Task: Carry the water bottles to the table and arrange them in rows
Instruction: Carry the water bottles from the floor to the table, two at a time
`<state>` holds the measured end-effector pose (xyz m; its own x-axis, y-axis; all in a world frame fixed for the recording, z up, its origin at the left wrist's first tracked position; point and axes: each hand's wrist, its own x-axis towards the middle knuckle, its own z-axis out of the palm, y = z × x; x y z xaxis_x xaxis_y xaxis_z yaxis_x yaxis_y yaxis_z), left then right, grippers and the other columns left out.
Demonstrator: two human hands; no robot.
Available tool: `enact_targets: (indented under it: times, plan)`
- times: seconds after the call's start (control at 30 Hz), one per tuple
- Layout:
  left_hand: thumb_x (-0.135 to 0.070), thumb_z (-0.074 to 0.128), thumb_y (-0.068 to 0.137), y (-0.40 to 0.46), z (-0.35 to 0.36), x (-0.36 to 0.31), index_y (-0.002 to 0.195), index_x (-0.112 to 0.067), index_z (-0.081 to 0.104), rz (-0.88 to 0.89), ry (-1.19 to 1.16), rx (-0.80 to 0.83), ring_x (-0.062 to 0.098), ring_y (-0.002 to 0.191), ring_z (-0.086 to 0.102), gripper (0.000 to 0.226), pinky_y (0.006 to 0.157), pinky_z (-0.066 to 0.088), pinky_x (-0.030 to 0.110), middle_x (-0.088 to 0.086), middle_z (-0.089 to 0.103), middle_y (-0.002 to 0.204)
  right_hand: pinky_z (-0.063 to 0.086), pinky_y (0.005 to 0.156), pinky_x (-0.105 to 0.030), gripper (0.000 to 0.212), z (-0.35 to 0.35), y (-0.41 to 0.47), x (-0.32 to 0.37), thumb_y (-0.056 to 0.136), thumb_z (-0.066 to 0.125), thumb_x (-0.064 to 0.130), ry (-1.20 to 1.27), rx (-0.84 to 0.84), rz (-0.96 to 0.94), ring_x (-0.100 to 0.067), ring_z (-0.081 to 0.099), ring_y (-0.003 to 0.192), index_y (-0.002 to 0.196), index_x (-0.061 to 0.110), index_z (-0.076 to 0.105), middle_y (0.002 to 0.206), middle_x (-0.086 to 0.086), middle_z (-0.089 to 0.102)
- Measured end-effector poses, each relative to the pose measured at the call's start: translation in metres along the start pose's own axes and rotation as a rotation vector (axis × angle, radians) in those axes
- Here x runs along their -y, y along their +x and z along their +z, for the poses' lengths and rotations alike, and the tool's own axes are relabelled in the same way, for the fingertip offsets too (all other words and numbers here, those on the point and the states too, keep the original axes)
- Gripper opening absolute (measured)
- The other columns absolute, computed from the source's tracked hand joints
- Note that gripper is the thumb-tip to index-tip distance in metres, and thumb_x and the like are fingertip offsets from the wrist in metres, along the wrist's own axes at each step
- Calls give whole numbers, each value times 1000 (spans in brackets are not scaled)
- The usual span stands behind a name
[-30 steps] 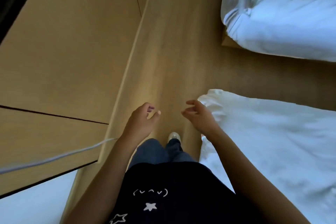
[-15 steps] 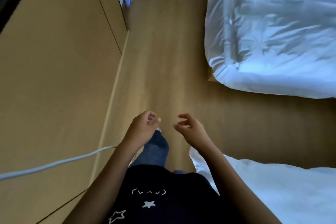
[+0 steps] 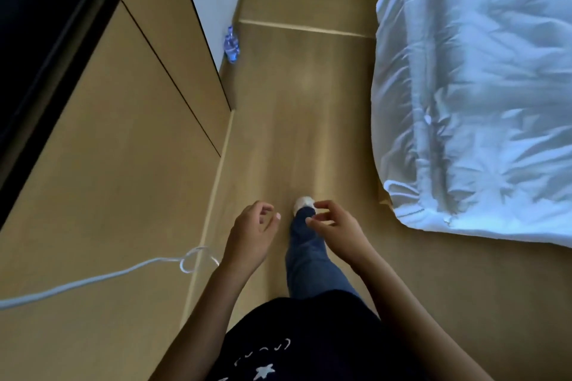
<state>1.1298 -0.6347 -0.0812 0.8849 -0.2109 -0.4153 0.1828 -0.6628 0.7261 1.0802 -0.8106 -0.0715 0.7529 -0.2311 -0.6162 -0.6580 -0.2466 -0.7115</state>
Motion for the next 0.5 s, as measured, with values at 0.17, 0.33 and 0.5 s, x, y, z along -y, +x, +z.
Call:
enact_targets:
  times: [0.17,0.33,0.5]
  plan:
    - [-33,57,96,135,-21,-54,112,-21,60,-16,14,-19,12,102,59,21,84,48,27,-2,62,115,52,81,-27,42,-48,125,84,96,63,26,-26,26,-41,-14,62,99,135,18,51,114,0,62]
    - [-34,55,97,259,-56,-132,117,-21,59,22,-5,-90,12,106,57,24,88,49,30,-5,59,116,43,65,-15,41,-104,242,186,96,61,35,-60,16,-146,1,57,87,134,25,49,106,11,58]
    - [-31,57,96,355,-71,-170,114,-20,59,-6,-29,-78,14,103,58,21,85,47,28,-2,60,114,45,68,-15,41,-131,325,249,95,62,35,-60,-3,-159,1,58,89,133,26,50,111,9,60]
